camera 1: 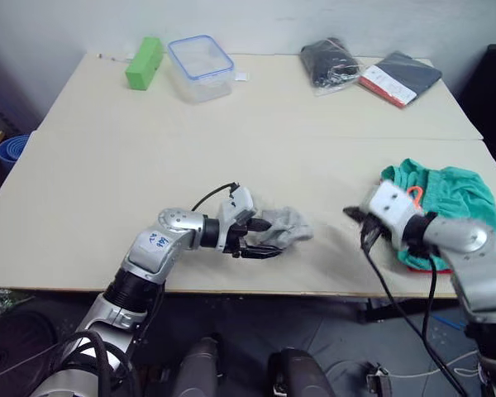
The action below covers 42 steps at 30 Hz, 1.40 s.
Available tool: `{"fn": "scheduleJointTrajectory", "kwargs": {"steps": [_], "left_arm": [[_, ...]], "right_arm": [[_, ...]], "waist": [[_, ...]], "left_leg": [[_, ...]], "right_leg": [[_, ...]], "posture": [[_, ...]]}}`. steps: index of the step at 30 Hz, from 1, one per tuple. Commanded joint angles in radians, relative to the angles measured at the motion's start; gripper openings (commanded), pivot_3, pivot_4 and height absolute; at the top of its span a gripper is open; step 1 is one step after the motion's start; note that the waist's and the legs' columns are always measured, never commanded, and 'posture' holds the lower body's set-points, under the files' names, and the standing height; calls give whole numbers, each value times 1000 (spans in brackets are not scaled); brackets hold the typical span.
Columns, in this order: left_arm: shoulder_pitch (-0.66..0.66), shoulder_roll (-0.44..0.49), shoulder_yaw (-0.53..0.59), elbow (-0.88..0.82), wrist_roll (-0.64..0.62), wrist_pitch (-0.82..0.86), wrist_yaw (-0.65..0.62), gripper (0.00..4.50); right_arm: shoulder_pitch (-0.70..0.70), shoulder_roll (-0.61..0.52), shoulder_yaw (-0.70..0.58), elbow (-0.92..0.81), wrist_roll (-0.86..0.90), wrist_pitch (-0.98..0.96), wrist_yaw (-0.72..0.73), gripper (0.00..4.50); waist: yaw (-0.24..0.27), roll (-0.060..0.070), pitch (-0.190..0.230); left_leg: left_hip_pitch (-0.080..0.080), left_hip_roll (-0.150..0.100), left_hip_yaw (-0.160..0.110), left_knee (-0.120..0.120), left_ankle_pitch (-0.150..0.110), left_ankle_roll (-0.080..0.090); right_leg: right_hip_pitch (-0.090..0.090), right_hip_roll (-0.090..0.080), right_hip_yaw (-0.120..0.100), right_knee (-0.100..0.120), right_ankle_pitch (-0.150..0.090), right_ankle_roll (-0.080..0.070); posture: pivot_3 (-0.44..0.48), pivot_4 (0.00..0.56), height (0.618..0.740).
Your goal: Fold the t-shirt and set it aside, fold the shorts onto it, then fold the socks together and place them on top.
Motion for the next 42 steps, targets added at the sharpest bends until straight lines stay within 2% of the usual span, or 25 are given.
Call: {"fn": "scheduleJointTrajectory", "kwargs": {"steps": [1,5,9,16,23,27,31,36,42], "left_arm": [[3,0,3,-23,12,-26,-14,3441],[-6,-5,5,-8,19,-31,-19,3441],[-6,-8,7,-2,26,-37,-22,3441],[13,2,23,-9,29,-35,-20,3441],[17,-5,66,-24,-4,6,-3,3441],[-3,12,172,-4,-86,128,3,3441],[-30,44,219,51,-128,227,-9,3441],[-97,37,244,146,-158,347,4,4471],[-181,-26,218,282,-163,445,-3,4471]], "right_arm": [[-87,51,6,-89,97,86,-10,0],[-138,137,134,-180,127,164,-39,0],[-53,111,274,-205,32,117,-59,0],[49,63,274,-191,0,57,-74,0],[52,95,339,-69,-69,-66,-99,0],[47,105,347,-28,-95,-103,-104,0],[49,107,343,-17,-105,-119,-103,0],[56,100,339,-10,-122,-141,-101,0],[65,99,335,1,-134,-161,-101,0]], "waist": [[0,0,0],[-1,0,0],[15,0,0],[9,0,0],[7,0,0],[6,0,0],[7,0,0],[8,0,0],[9,-1,0]], "left_leg": [[0,0,-1,0,0,0],[0,0,-1,0,0,0],[-1,-1,-1,0,0,0],[-9,-2,-2,6,0,4],[-9,-2,-2,5,1,3],[-9,-2,-2,6,1,3],[-8,-1,-2,6,2,3],[-7,-2,-3,6,2,3],[-7,-2,-3,7,2,3]], "right_leg": [[0,0,0,0,0,0],[0,0,0,0,0,-1],[0,0,0,-1,0,0],[-4,-2,-1,0,1,3],[-6,-1,-1,2,1,3],[-6,-1,-1,2,1,3],[-6,-1,-1,4,1,3],[-5,-1,-1,4,1,3],[-5,-1,-1,5,1,3]], "posture": [[0,150,740],[0,150,740],[0,150,740],[0,150,740],[0,150,740],[0,150,740],[0,150,740],[0,150,740],[0,150,740]]}}
